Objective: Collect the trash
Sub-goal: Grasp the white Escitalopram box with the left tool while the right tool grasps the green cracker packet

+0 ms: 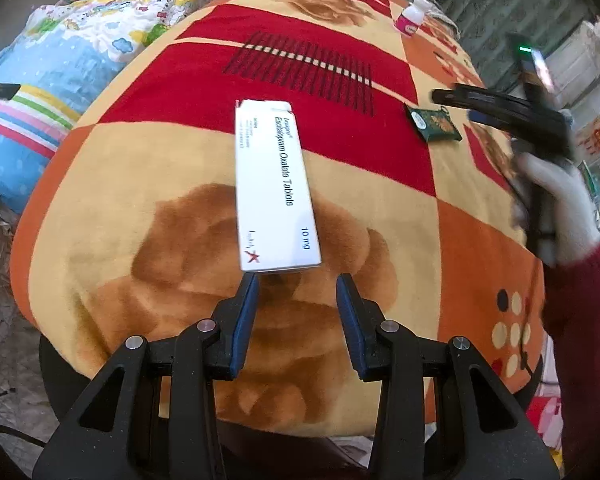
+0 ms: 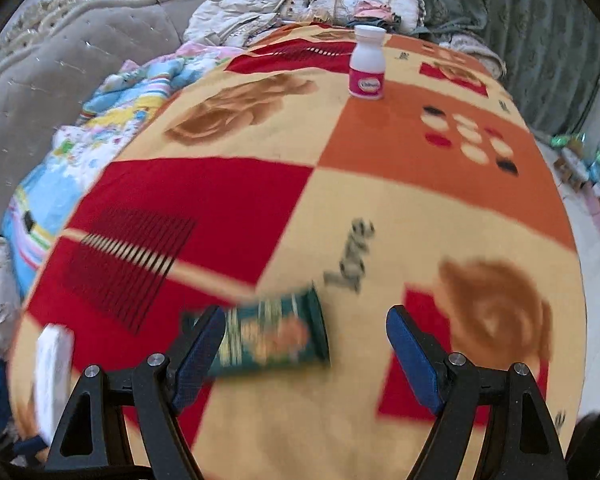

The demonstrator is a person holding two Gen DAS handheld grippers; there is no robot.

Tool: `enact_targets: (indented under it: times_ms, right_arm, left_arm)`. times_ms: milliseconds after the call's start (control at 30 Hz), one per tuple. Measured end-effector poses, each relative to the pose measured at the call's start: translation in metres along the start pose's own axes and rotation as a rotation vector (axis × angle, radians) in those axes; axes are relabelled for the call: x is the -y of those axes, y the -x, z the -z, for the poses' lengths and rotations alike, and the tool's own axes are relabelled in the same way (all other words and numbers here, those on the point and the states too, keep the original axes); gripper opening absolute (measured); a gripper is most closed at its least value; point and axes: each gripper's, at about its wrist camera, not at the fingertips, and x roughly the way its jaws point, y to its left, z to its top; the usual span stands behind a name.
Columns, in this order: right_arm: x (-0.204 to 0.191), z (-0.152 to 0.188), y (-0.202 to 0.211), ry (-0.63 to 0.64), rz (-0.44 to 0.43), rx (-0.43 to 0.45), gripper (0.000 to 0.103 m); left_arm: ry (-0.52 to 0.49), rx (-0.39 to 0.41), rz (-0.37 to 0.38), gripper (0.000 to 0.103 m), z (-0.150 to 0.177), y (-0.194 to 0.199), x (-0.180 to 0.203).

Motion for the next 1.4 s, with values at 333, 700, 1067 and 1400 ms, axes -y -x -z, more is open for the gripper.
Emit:
enact_targets:
  times_ms: [333, 700, 1067, 1400]
  right_arm:
    - [-0.015, 0.037, -0.011, 0.224, -0.029, -0.105, 0.08]
    - [0.03, 0.068, 0.03, 0.092, -0.146, -0.059, 0.081]
    - [-0.003, 0.049, -0.008, 0.231, -0.098, -0.082, 0.081]
    - [-0.005, 0.05, -0.006, 0.246, -0.106, -0.045, 0.065]
  left_arm:
    - [-0.023, 0.061, 0.041, 0.038, -0.012, 0.02, 0.009]
    - [0.012, 0.103, 0.025, 0.039, -0.04, 0.002, 0.004]
    - [-0.041, 0.124, -0.042, 0.046, -0.066, -0.029, 0.014]
    - [-0.009, 0.106, -0.093, 0.046, -0.056, -0.027, 0.001]
